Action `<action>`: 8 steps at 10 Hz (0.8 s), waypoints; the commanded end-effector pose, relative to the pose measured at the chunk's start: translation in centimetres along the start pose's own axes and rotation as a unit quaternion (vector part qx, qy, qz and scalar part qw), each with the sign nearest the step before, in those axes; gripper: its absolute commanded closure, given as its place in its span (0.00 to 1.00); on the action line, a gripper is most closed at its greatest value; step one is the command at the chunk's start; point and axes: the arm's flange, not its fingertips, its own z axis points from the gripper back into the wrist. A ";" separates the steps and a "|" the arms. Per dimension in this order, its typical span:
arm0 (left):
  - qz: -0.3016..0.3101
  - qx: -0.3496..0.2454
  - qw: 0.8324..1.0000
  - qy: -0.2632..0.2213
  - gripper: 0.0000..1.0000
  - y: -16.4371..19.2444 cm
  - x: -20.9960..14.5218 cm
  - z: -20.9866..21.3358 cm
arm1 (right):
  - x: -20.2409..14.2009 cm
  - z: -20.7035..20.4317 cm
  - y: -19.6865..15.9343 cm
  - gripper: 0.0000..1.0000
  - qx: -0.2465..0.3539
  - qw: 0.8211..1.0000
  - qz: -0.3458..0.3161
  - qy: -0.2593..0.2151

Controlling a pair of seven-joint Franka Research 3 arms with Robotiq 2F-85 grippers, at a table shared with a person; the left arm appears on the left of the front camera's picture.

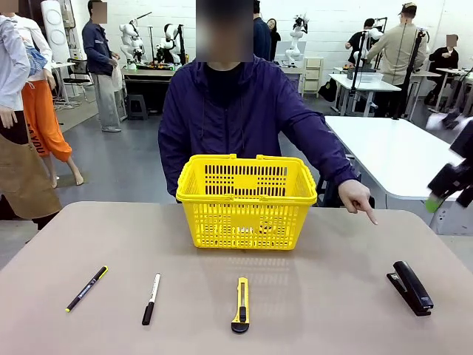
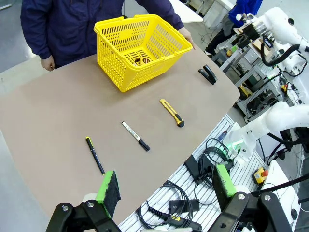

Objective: Place the items the person wants into the basket.
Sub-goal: Pick up the item the person points to and place it in the Market Basket.

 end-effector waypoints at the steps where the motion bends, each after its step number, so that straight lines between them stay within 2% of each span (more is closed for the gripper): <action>1: -0.007 -0.006 1.000 -0.003 0.00 0.2 0.0 0.1 | 3.2 -2.9 -1.3 0.00 0.033 0.996 -0.017 0.078; 3: -0.007 -0.006 1.000 -0.003 0.00 0.2 0.0 0.1 | 4.4 -6.2 -1.5 0.00 0.006 0.994 -0.008 0.105; 8: -0.007 -0.006 1.000 -0.003 0.00 0.2 0.0 0.1 | 5.9 -11.6 -2.6 0.00 -0.012 0.992 -0.012 0.127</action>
